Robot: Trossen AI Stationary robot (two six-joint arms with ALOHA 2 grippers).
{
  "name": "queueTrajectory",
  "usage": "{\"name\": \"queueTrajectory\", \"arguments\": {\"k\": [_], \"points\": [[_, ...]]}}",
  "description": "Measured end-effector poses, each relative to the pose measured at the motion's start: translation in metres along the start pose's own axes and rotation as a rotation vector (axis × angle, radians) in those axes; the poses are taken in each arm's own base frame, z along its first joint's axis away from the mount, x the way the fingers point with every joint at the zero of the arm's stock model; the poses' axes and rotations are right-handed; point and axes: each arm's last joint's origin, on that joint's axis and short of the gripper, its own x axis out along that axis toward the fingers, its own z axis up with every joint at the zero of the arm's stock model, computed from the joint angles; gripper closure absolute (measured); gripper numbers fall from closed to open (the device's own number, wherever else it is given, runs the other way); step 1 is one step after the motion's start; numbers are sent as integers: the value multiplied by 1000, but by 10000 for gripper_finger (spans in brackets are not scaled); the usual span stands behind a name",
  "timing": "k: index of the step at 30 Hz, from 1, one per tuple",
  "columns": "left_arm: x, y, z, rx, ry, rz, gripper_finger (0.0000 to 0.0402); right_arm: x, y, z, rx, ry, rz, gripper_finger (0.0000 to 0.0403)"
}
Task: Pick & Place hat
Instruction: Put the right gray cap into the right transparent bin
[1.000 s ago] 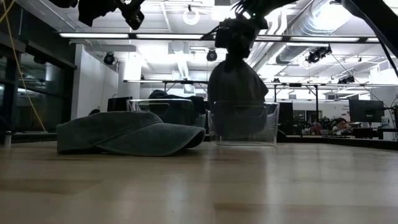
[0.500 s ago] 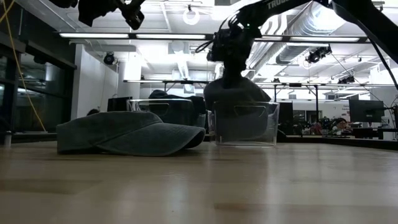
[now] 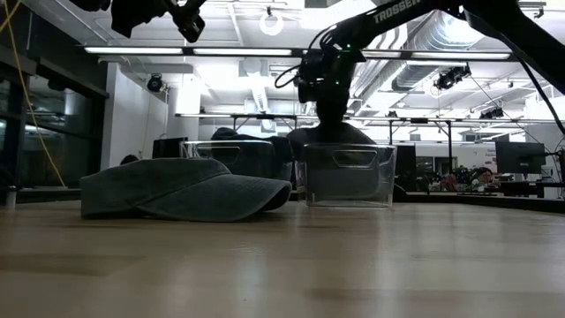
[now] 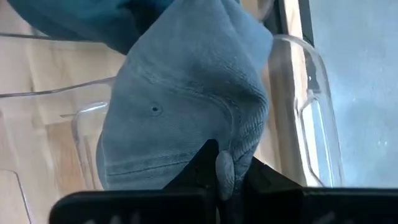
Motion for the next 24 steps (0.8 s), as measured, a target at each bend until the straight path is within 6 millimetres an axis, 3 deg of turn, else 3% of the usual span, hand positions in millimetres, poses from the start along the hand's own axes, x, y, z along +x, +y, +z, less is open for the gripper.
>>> {"name": "queueTrajectory", "arguments": {"k": [6,18,24], "points": [[0,0,0,0,0,0,128,-1,-6,-3,78,-20,20,388],[0,0,0,-1,1,-1,128,0,-3,1,174,-30,22,244],[0,0,0,-1,2,-4,128,-6,-7,-3,271,-27,-8,214]]}}
